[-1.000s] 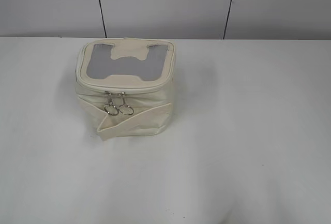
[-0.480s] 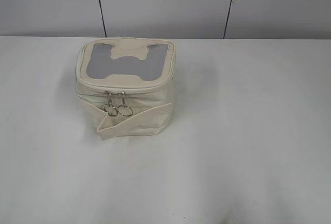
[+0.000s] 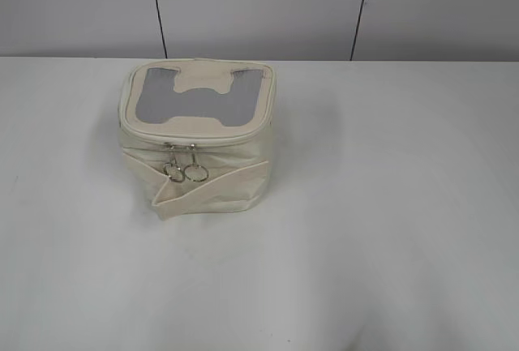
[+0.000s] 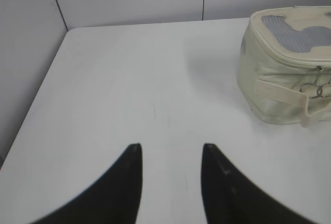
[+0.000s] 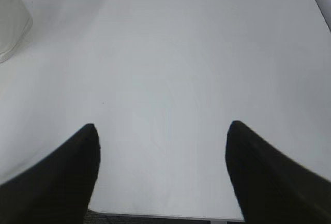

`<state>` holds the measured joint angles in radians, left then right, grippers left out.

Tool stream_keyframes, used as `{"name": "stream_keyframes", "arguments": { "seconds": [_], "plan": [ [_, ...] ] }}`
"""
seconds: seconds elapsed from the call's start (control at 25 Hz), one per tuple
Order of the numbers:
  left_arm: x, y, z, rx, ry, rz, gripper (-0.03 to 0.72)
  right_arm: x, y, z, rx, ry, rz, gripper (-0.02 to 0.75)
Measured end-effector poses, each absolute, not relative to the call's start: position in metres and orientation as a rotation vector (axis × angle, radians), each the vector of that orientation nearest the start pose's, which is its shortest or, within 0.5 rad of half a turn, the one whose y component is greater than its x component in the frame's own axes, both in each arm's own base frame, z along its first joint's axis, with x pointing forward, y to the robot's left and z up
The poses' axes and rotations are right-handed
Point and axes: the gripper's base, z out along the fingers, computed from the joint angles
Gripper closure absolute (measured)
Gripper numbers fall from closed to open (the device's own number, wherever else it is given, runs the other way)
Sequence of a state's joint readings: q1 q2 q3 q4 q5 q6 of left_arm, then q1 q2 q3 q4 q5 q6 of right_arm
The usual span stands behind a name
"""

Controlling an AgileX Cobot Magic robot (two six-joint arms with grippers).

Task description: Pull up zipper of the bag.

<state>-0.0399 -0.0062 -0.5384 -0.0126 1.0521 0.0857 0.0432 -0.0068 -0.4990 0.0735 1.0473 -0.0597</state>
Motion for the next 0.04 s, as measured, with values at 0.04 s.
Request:
{"name": "stream_keyframes", "arguments": {
  "seconds": [0.04],
  "plan": [
    [-0.0103, -0.0006, 0.2885, 0.126, 1.987, 0.015, 0.395, -0.0056, 0.0056, 0.2782, -0.103, 2.021, 0.074, 0.149]
  ]
}}
